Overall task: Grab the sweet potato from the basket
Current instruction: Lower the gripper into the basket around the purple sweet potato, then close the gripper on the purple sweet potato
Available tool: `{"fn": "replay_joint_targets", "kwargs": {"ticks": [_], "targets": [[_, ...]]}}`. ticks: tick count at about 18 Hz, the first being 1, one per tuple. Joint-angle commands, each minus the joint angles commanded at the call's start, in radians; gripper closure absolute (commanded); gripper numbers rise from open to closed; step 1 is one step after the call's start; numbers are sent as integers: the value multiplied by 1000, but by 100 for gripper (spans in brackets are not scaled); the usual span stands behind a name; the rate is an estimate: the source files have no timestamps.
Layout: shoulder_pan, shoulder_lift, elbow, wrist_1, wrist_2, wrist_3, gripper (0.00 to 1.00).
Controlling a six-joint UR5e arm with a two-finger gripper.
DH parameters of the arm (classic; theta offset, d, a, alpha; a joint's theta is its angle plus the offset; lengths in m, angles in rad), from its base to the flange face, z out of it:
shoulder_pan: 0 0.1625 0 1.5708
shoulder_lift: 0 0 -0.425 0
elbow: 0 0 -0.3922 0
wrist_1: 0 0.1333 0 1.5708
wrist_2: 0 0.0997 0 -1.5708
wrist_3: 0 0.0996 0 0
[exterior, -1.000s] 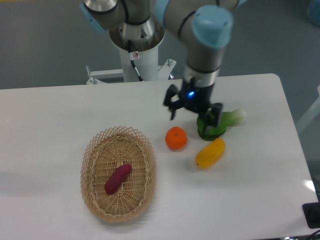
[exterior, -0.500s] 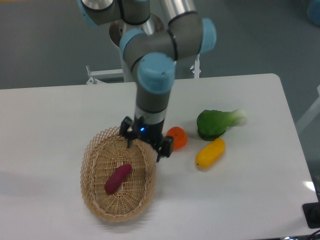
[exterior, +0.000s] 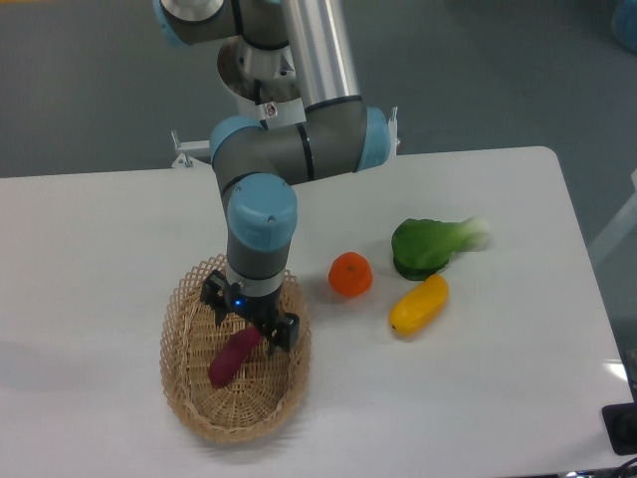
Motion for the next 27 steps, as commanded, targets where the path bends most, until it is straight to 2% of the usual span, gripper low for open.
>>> {"fn": "replay_joint_targets", "kwargs": {"ticks": [7, 14, 18, 19, 21, 23, 24, 27], "targets": [[-3, -23, -3, 27, 2, -2, 0], [-34, -78, -5, 58, 54, -3, 0], [-35, -71, -2, 58, 54, -3, 0], [-35, -72, 2, 60, 57, -3, 9], [-35, -63, 2, 60, 71, -3, 41], [-35, -58, 0, 60, 74, -2, 65], [-35, -57, 0, 60, 74, -2, 71], [-35, -54, 5, 58, 74, 0, 73]]}}
